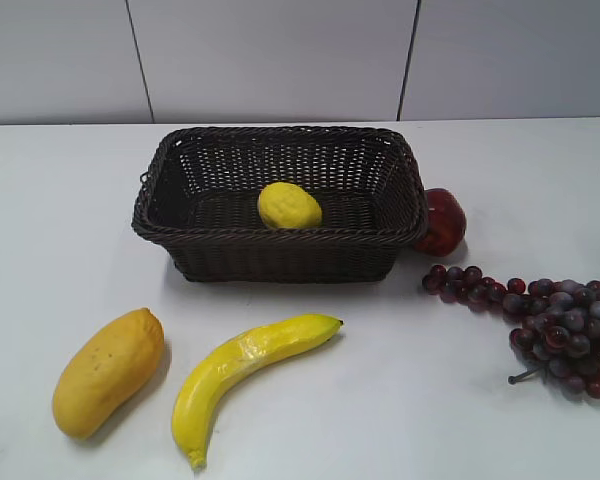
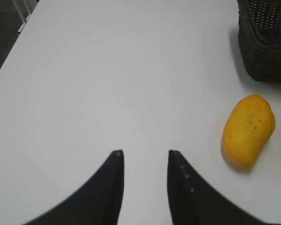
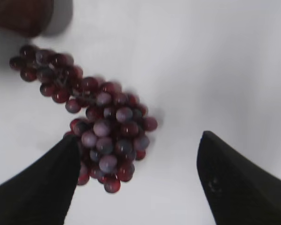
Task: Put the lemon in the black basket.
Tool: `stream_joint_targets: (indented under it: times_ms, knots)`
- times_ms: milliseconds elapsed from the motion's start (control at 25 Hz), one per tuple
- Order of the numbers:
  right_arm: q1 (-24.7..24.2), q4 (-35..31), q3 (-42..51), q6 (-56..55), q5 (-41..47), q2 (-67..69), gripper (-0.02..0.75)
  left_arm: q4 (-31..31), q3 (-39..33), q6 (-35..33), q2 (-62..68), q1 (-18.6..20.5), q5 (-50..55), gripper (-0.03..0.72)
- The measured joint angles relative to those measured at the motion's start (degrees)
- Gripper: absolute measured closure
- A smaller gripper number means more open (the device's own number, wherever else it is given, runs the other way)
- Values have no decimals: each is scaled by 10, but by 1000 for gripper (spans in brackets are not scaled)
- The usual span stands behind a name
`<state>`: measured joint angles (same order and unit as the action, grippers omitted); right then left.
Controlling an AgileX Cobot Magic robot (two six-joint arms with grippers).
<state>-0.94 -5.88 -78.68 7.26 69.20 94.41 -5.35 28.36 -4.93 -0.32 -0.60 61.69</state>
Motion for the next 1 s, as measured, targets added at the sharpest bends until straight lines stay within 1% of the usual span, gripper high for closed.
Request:
stream_joint_targets:
  times_ms: [240,720,1000]
  knots:
    - [0,6,132,1,-1,-150,153,0,0,0,0,0,0,449]
    - [0,7,370,0,-41,-438,156,0,0,0,0,0,0,449]
    - [0,7,469,-1,-44,-605,158,0,0,0,0,0,0,449]
